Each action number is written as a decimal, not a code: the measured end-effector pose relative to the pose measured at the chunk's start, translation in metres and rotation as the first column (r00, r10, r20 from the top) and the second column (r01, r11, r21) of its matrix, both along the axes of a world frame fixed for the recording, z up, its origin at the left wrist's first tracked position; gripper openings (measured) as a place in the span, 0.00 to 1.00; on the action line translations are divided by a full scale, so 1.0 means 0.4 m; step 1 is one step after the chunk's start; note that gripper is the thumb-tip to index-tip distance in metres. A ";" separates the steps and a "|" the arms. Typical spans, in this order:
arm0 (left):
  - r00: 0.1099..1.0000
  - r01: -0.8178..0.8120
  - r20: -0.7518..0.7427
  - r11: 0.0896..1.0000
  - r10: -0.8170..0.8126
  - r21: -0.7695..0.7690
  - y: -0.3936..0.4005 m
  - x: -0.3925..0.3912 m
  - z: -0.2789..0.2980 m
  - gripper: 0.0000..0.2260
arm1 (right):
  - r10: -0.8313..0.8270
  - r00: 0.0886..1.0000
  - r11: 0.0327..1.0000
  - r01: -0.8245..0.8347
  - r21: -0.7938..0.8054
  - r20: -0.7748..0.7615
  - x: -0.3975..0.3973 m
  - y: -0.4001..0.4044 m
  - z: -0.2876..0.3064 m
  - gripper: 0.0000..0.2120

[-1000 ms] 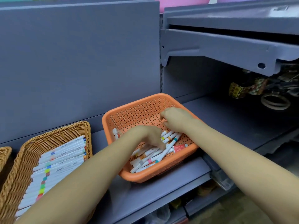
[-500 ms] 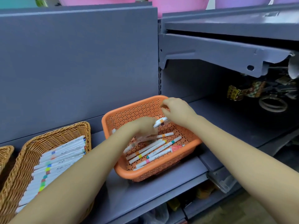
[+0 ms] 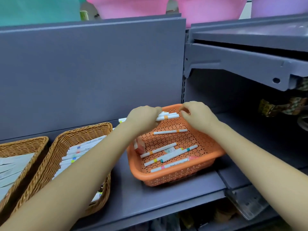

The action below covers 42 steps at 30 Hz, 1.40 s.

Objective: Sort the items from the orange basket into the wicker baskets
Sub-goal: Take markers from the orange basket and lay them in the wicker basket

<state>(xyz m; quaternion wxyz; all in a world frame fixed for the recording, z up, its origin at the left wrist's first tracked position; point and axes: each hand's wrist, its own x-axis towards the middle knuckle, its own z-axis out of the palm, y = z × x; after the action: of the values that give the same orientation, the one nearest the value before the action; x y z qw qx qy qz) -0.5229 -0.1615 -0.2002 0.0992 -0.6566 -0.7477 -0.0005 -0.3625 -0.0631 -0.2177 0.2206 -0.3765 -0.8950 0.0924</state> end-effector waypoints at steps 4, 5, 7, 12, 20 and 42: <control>0.996 -0.064 -0.064 0.998 0.062 -0.019 -0.061 -0.055 0.002 0.06 | 0.072 0.992 0.995 -0.078 0.059 0.100 -0.062 -0.050 -0.005 0.13; 0.995 -0.079 -0.065 0.997 0.077 -0.021 -0.078 -0.074 0.001 0.06 | 0.084 0.989 0.994 -0.092 0.064 0.126 -0.080 -0.062 -0.004 0.13; 0.993 -0.111 -0.051 0.993 0.109 -0.028 -0.116 -0.114 -0.001 0.05 | 0.110 0.982 0.992 -0.117 0.036 0.155 -0.119 -0.091 -0.001 0.14; 0.986 -0.163 -0.053 0.985 0.160 -0.049 -0.223 -0.224 -0.004 0.06 | 0.154 0.968 0.986 -0.164 0.035 0.197 -0.225 -0.175 0.013 0.14; 0.975 -0.198 -0.121 0.976 0.186 -0.090 -0.394 -0.408 -0.012 0.05 | 0.189 0.970 0.981 -0.192 0.007 0.156 -0.418 -0.337 0.023 0.14; 0.983 -0.181 0.024 0.983 0.182 -0.037 -0.576 -0.571 -0.113 0.06 | 0.404 0.899 0.908 -0.417 0.048 0.171 -0.616 -0.591 -0.030 0.12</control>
<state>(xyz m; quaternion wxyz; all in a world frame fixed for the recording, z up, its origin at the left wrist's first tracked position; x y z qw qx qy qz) -0.7514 -0.3917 -0.2454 0.0776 -0.5874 -0.8055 0.0126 -0.6087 -0.2994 -0.2298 0.1402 -0.1761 -0.9719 0.0695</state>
